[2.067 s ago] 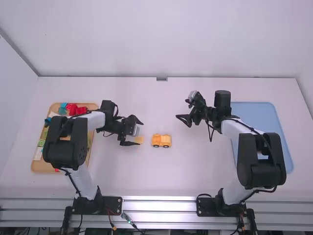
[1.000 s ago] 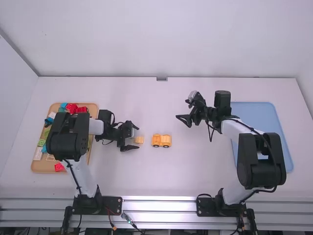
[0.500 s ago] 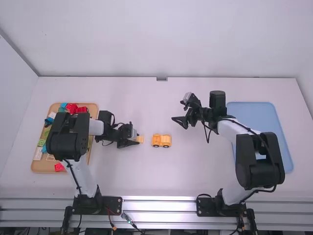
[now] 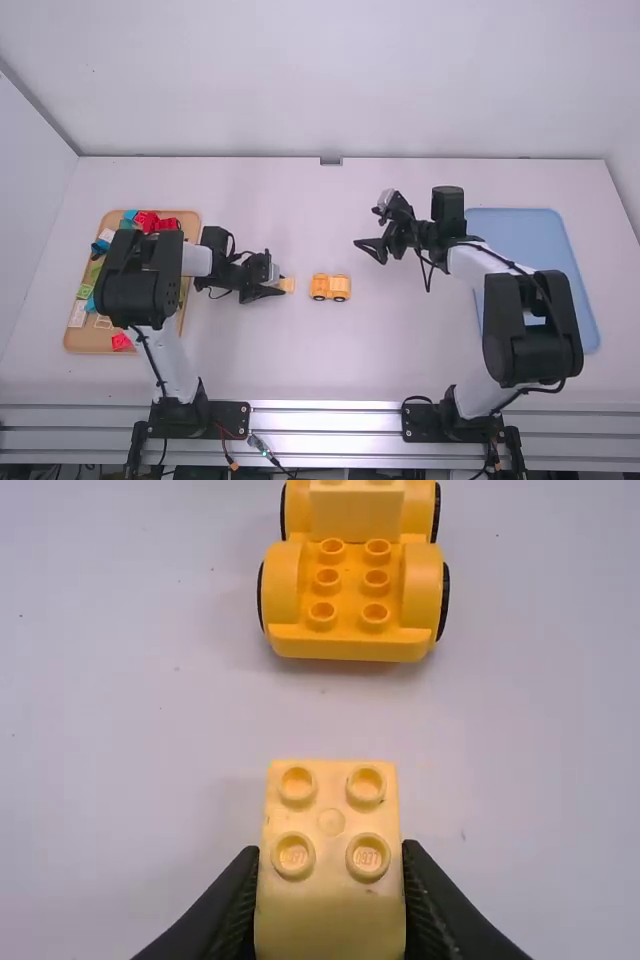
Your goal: Assemble lego blocks to make yellow taxi
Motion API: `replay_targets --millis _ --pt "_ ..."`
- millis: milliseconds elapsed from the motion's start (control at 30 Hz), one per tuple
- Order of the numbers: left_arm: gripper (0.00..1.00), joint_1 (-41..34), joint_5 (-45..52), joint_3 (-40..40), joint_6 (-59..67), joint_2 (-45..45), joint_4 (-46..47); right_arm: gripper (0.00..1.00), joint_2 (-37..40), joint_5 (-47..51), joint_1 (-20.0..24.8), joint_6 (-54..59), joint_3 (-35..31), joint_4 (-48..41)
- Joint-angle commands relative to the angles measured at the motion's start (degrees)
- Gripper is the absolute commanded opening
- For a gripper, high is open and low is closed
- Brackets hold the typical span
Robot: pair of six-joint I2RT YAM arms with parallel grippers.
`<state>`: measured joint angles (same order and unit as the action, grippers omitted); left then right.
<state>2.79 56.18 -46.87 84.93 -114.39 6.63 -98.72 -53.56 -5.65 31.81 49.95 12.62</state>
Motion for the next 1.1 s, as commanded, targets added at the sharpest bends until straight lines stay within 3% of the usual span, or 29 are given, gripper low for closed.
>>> replay_targets --millis 0,100,167,300,467,667,1067 --pt "0.26 -0.2 1.4 0.5 -0.1 -0.4 0.3 0.99 0.3 -0.5 0.1 0.1 -0.1 -0.7" --pt "0.25 -0.2 1.4 0.5 -1.0 -0.4 -0.2 0.99 0.3 -0.1 0.5 3.0 -0.1 -3.3" --pt "0.24 -0.2 1.4 0.5 -6.3 -0.4 -3.0 0.99 0.3 -1.4 0.3 13.3 -0.2 -9.1" --pt "0.19 -0.2 1.9 0.5 -9.1 -0.4 -5.7 0.99 -0.5 -2.1 -0.5 21.6 -1.2 -13.1" --pt "0.18 -1.0 4.4 -0.5 -9.1 -0.4 -5.4 0.99 -4.5 -4.2 -2.8 20.5 -4.9 -5.1" --pt "0.10 -2.5 4.3 -3.2 -14.7 -0.3 -5.6 0.99 -13.1 -6.1 -7.1 21.1 -5.7 2.3" --pt "0.02 -5.0 4.5 -6.8 -16.3 0.0 -1.9 0.99 -20.8 -5.1 -11.5 21.1 -5.7 8.8"
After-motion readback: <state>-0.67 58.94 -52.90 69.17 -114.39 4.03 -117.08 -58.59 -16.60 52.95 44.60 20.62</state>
